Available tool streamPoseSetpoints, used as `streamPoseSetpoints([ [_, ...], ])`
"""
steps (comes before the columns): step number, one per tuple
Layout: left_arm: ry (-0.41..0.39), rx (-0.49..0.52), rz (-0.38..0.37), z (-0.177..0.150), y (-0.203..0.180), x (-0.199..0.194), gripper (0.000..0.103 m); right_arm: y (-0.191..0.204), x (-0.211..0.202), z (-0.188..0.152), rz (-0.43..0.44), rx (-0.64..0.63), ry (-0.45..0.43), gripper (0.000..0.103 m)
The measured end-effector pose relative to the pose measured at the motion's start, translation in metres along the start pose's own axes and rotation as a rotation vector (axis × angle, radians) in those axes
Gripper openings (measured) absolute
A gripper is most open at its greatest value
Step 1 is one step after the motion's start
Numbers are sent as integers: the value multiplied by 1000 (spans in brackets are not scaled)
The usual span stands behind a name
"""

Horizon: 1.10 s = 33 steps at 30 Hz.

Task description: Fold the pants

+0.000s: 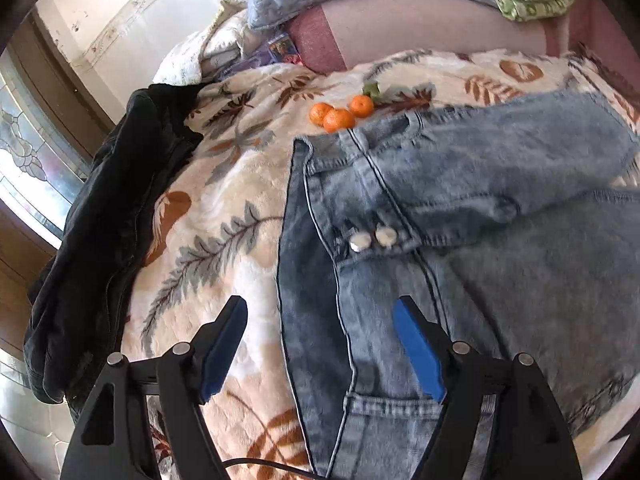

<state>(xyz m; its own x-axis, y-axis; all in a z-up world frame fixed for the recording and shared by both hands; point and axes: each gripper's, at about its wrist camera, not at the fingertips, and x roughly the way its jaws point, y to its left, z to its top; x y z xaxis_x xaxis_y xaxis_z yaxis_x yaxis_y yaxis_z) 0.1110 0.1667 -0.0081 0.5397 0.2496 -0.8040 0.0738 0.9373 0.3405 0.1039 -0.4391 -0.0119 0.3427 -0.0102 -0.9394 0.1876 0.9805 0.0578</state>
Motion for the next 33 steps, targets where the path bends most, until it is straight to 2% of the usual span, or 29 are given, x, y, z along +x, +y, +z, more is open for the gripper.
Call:
streamPoseSetpoints([
  [2, 84, 25, 11, -16, -5, 19, 76, -7, 0, -37, 18, 2, 35, 76],
  [3, 105, 18, 6, -22, -6, 26, 78, -5, 8, -53, -8, -42, 75, 75],
  [5, 87, -34, 2, -27, 0, 24, 80, 1, 7, -72, -85, -150, 31, 72],
  [7, 108, -57, 2, -23, 5, 18, 80, 3, 0, -74, -153, -165, 16, 72],
  [9, 46, -77, 4, -18, 12, 1, 80, 7, -6, -71, -180, -187, 12, 72],
  [11, -15, -137, -42, -6, 27, -13, 80, 8, -15, -60, -146, -165, -17, 73],
  [15, -70, -397, -225, 36, 68, -8, 79, 8, -31, -11, -16, -77, -128, 73],
  [18, -35, -526, -354, 74, 80, 24, 78, 21, -16, 45, 55, -31, -159, 74],
  [22, -5, -536, -303, 121, 75, 74, 75, 30, 17, 121, 110, 39, -175, 74],
  [24, 34, -536, -288, 134, 72, 100, 61, 33, 36, 153, 101, 51, -171, 74],
  [27, 87, -555, -272, 143, 69, 129, 56, 38, 62, 189, 67, 39, -163, 74],
  [32, 84, -539, -253, 147, 61, 147, 55, 50, 89, 232, 26, 3, -175, 74],
  [33, 77, -535, -240, 148, 60, 148, 48, 54, 93, 238, 17, -3, -181, 74],
])
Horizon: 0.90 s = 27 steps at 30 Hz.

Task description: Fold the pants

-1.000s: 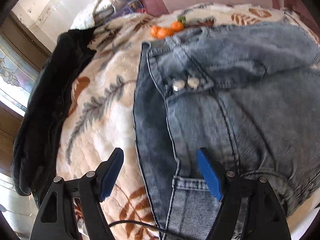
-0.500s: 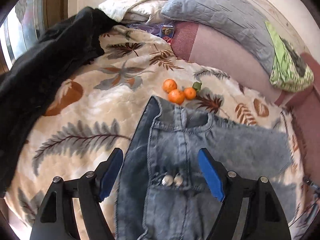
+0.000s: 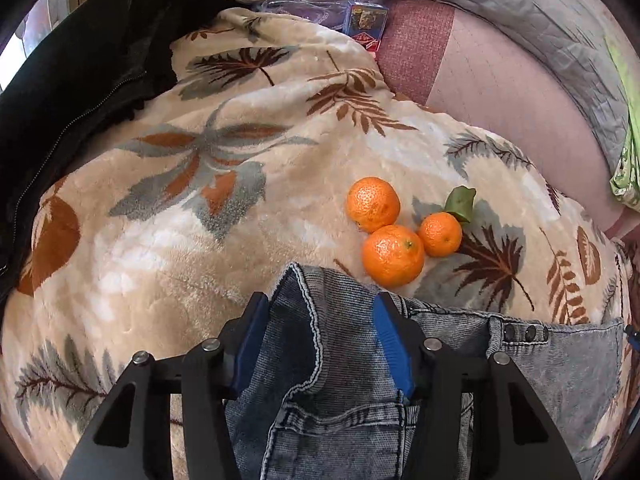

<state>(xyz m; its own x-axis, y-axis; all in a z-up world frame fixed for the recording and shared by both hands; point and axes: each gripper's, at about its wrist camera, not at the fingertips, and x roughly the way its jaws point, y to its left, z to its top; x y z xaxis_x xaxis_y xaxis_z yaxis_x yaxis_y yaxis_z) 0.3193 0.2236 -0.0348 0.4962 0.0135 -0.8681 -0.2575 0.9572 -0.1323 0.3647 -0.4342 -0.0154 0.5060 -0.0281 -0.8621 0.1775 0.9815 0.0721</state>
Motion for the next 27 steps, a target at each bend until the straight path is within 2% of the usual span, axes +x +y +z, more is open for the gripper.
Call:
streamPoseSetpoints([
  [1, -1, 3, 10, 0, -1, 2, 41, 3, 5, 5, -13, -11, -5, 74],
  [2, 7, 0, 16, 2, -1, 7, 25, 6, 12, 9, -36, -21, -1, 74],
  [3, 11, -1, 26, 2, -1, 9, 18, 7, 21, 12, -41, -23, 13, 74],
  [6, 1, 25, 53, 4, -4, 14, 7, 14, 38, 16, -5, -20, 22, 71],
  [7, 3, 36, 56, 4, -7, 14, 5, 18, 40, 17, 14, -26, 16, 62],
  [8, 5, 52, 62, 4, -10, 14, 3, 23, 40, 18, 22, -37, 22, 37],
  [9, 2, 66, 73, 4, -13, 13, 3, 29, 37, 18, 12, -55, 23, 26],
  [10, -6, 77, 79, 3, -15, 10, 3, 33, 32, 18, -3, -72, 17, 19],
  [14, -100, 94, 51, 1, -20, -26, 3, 34, -10, 14, 7, -58, -67, 18],
  [19, -233, 120, -38, -16, -14, -108, 3, 24, -93, 0, 80, -27, -182, 18],
  [24, -339, 132, -127, -69, 15, -200, 3, 1, -181, -46, 149, -4, -280, 18],
  [27, -349, 135, -192, -115, 40, -235, 3, -22, -223, -94, 189, 17, -317, 18],
])
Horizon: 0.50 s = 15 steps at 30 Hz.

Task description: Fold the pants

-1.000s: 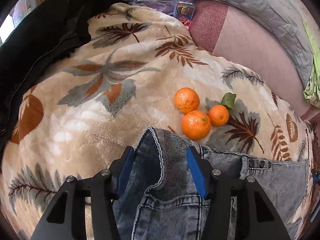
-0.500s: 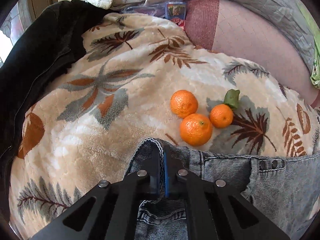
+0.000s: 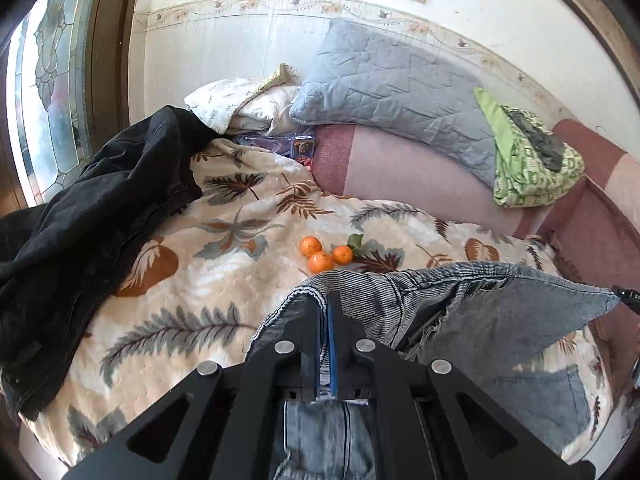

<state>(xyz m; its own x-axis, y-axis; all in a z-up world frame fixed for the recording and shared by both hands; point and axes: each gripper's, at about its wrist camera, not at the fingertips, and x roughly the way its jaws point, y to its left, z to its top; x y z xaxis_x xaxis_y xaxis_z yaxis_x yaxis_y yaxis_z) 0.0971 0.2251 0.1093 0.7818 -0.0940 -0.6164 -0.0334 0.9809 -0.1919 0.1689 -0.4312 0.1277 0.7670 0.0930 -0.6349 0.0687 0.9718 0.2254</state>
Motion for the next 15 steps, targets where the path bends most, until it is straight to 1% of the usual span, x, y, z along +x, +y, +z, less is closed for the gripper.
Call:
streamPoseSetpoints([
  [2, 43, 2, -59, -30, 11, -21, 4, -16, -34, -34, 11, 8, -8, 18],
  [3, 79, 25, -71, -47, 16, -27, 6, -25, -47, -55, 17, 18, 1, 18],
  [4, 123, 62, -78, -64, 20, -30, 6, -33, -54, -79, 24, 15, 31, 18],
  [5, 175, 101, -77, -81, 24, -30, 8, -39, -55, -105, 38, -2, 88, 22],
  [6, 226, 120, -58, -95, 32, -28, 11, -46, -50, -133, 61, -15, 176, 25],
  [7, 282, 132, -8, -107, 41, -26, 11, -54, -44, -164, 72, -19, 277, 31],
  [8, 305, 139, 56, -114, 48, -27, 11, -60, -39, -191, 56, -29, 355, 46],
  [9, 298, 134, 105, -117, 57, -30, 11, -65, -40, -213, 35, -40, 394, 51],
  [10, 278, 115, 144, -113, 65, -36, 11, -71, -45, -226, 31, -35, 399, 51],
  [11, 256, 93, 173, -107, 70, -41, 13, -77, -52, -231, 35, -10, 382, 51],
  [12, 232, 71, 186, -99, 72, -47, 16, -81, -60, -229, 32, 21, 351, 51],
  [13, 209, 58, 176, -91, 71, -50, 19, -84, -67, -222, 23, 46, 316, 53],
  [14, 189, 58, 156, -84, 65, -53, 29, -84, -71, -214, 14, 63, 286, 63],
  [15, 171, 70, 136, -80, 55, -53, 42, -83, -73, -204, 13, 73, 265, 76],
])
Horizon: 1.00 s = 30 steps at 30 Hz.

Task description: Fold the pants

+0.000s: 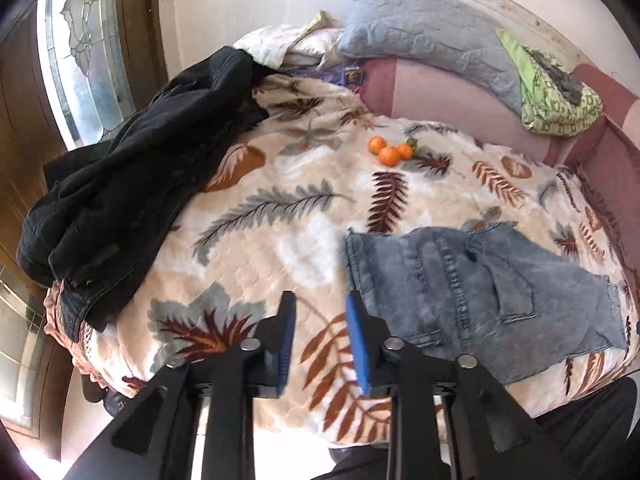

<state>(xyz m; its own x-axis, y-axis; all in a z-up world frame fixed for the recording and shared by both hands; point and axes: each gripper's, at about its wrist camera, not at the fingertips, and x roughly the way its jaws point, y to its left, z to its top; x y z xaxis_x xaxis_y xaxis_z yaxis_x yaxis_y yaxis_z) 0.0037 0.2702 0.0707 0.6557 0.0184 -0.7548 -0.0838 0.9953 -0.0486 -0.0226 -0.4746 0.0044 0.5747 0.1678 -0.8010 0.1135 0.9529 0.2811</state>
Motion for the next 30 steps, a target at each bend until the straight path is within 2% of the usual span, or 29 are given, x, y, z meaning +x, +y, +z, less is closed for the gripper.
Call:
streamPoseSetpoints([
  [2, -42, 53, -35, 5, -31, -2, 53, 9, -1, 19, 15, -2, -35, 78],
  [5, -53, 195, -44, 0, -87, 11, 54, 24, 21, 49, 18, 5, -35, 78],
  [8, 1, 326, -11, -19, -131, 41, 54, 25, 54, 72, -33, 51, 8, 78],
  [10, 58, 393, 44, -34, -145, 66, 54, 23, 81, 83, -50, 67, 68, 67],
  [12, 130, 391, 62, -46, -142, 87, 54, 26, 102, 88, -73, 39, 144, 26],
  [14, 192, 323, 28, -48, -127, 97, 56, 37, 106, 93, -146, -58, 143, 19],
  [15, 195, 276, -6, -45, -118, 96, 57, 41, 103, 97, -169, -85, 120, 16],
  [18, 230, 195, -59, -42, -100, 100, 64, 47, 88, 113, -243, -136, 14, 16],
  [20, 235, 196, -62, -44, -100, 102, 64, 52, 98, 113, -295, -189, 8, 17],
  [22, 234, 216, -42, -45, -104, 102, 65, 51, 126, 104, -387, -245, 123, 33],
  [24, 236, 233, -13, -46, -108, 103, 73, 53, 110, 98, -414, -238, 35, 47],
  [25, 238, 237, -3, -47, -108, 104, 74, 52, 95, 95, -396, -195, -5, 51],
  [27, 243, 230, -8, -46, -104, 106, 78, 55, 61, 87, -290, -120, -77, 59],
  [30, 246, 186, -14, -43, -97, 103, 79, 76, 26, 65, -120, -125, -52, 69],
])
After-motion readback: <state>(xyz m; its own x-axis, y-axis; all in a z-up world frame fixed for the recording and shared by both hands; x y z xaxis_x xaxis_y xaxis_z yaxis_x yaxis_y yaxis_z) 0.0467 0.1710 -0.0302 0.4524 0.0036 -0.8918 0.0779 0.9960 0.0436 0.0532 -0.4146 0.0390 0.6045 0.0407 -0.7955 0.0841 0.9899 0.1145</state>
